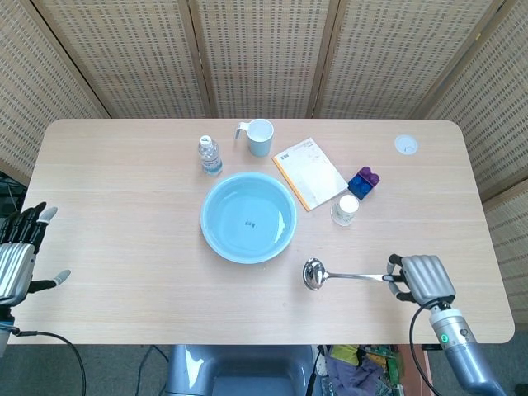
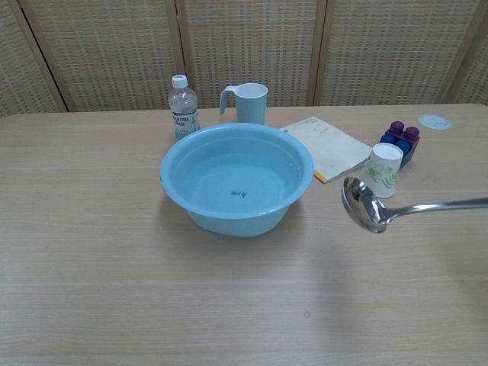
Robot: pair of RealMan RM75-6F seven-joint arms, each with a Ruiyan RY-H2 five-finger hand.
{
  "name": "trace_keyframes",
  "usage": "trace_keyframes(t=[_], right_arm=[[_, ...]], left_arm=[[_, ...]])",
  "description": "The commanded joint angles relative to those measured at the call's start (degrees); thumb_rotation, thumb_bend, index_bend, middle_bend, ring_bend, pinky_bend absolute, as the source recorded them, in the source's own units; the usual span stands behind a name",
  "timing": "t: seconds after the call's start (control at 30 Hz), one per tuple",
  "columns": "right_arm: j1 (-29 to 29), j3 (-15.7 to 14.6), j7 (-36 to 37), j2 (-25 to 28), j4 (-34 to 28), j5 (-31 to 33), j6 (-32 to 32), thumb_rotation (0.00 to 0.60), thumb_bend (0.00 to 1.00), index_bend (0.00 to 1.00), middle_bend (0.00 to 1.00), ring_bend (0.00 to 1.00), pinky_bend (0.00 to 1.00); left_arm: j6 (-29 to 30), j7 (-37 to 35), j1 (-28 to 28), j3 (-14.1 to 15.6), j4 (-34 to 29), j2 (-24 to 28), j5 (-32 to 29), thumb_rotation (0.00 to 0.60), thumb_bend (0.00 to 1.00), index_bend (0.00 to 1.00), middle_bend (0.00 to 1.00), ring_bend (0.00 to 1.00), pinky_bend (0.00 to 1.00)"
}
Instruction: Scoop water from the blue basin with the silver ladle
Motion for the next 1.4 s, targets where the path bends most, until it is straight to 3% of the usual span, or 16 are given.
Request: trace_keyframes(t=[0.03, 0.23, 0.33, 0.53, 0.7, 0.97, 1.4], right_arm=[[3.57, 3.89, -4.34, 3.84, -4.65, 4.09, -0.91, 0.6, 0.92, 0.8, 0.91, 1.0, 1.0], [9.82, 9.39, -10.97, 6.5, -8.62, 13.62, -1.95, 0.6, 0.92, 0.8, 0.92, 1.0, 1.0], [16.68, 12.76, -17.46, 4.91, -7.06, 23.04, -3.33, 0.6, 0.93, 0.8, 0.92, 1.0, 1.0], [28.39, 12.93, -32.19, -4.27, 0.55, 37.92, -0.05, 0.6, 0.94, 0.8, 0.92, 1.0, 1.0], [35.19, 12.75, -38.94, -13.12, 8.28, 44.51, 3.03, 0.6, 0.94, 0.8, 0.92, 1.0, 1.0], [42.02, 12.12, -45.34, -23.18, 18.59, 48.58, 4.49, 0.6, 0.94, 0.8, 0.92, 1.0, 1.0], [47.19, 7.79, -55.63, -32.51, 26.42, 49.17, 6.83, 0.6, 0.96, 0.81, 0.92, 1.0, 1.0]], left_arm=[[0.06, -0.14, -0.02, -0.17, 0.07, -0.05, -0.27, 0.6, 0.0, 0.0, 0.0, 0.0, 0.0], [-0.51, -0.08, -0.37, -0.5, 0.27, -0.09, -1.17, 0.6, 0.0, 0.0, 0.0, 0.0, 0.0], [-0.73, 0.05, -0.51, -0.7, 0.53, -0.18, -1.77, 0.6, 0.0, 0.0, 0.0, 0.0, 0.0], [-1.5, 0.15, -0.86, -0.72, 0.77, -0.34, -2.42, 0.6, 0.0, 0.0, 0.0, 0.0, 0.0], [-2.16, 0.24, -1.2, -0.96, 1.23, -0.52, -3.49, 0.6, 0.0, 0.0, 0.0, 0.0, 0.0], [-3.92, 0.4, -2.07, -1.55, 2.44, -1.02, -6.04, 0.6, 0.0, 0.0, 0.0, 0.0, 0.0], [-4.97, -0.61, -2.5, -1.81, 2.91, -0.69, -7.47, 0.6, 0.0, 0.0, 0.0, 0.0, 0.0]])
